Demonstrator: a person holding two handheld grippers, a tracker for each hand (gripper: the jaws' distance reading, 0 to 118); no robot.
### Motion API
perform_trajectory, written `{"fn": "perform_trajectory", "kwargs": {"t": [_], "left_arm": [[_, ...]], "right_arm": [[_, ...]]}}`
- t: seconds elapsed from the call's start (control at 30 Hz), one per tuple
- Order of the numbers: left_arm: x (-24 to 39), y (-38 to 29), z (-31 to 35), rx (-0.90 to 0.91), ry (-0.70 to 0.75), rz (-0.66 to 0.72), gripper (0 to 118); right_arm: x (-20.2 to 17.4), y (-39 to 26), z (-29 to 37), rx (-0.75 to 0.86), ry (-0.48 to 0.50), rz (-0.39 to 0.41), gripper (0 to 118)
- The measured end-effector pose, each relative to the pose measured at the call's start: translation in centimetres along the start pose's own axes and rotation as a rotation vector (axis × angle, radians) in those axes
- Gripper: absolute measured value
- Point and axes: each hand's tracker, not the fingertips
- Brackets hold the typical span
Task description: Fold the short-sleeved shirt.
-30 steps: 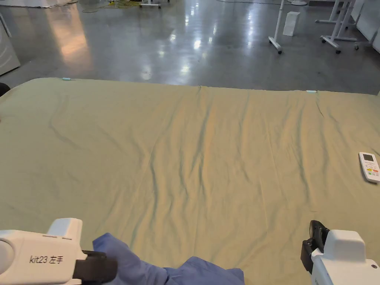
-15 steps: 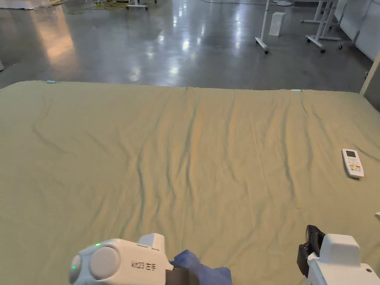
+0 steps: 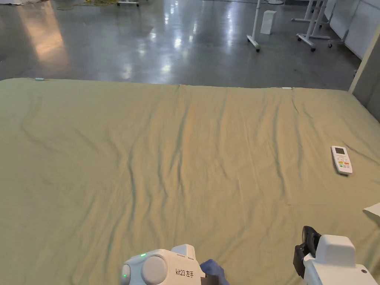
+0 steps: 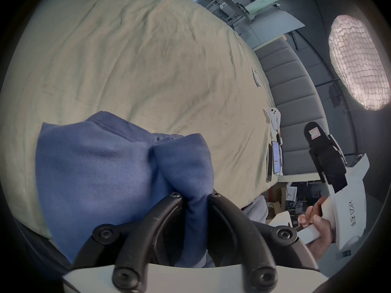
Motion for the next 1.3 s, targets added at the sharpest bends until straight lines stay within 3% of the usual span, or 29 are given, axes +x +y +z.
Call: {"fn": "perform_trajectory", "kwargs": {"t": [0.2,0.3,0.37,0.5,0.6,0.73,0.87,1.03,1.27,1.3], "left_arm": [[-0.3,0.5,-0.2,0.004,-0.045,-0.009,30],[0.6,0.4,2.0,0.039,-0.093,-0.068,65],[0.8,0.3,3.3,0.074,-0.092,-0.127,70],[1.3,-0.1,3.6,0.081,-0.056,-0.197,63],[1.2,-0.4,1.2,0.055,-0.032,-0.18,24],[1.1,-1.4,-2.3,0.018,-0.024,-0.168,15],[3.3,-2.7,-3.6,0.023,-0.024,-0.176,11],[1.3,-2.1,-1.5,0.055,-0.03,-0.209,11],[5.1,0.3,6.9,0.413,0.112,-0.432,11],[3.1,0.7,8.1,0.491,0.152,-0.456,9]], "right_arm": [[-0.5,0.0,-0.1,-0.001,0.012,0.0,0],[-0.4,0.0,-0.1,0.004,0.014,0.003,0],[-0.4,0.1,-0.1,0.006,0.013,0.003,0],[-0.2,0.1,-0.3,0.013,0.009,-0.002,0],[-0.3,0.3,-0.3,0.013,0.01,-0.007,0],[-0.5,0.3,-0.2,0.015,0.015,-0.009,0],[-0.4,0.0,-0.4,0.014,0.017,-0.01,0],[-0.4,0.2,-0.2,0.023,0.017,-0.014,0],[-1.1,3.0,-0.3,0.091,0.017,-0.014,0],[-1.2,3.5,-0.4,0.105,0.017,-0.017,0]]}}
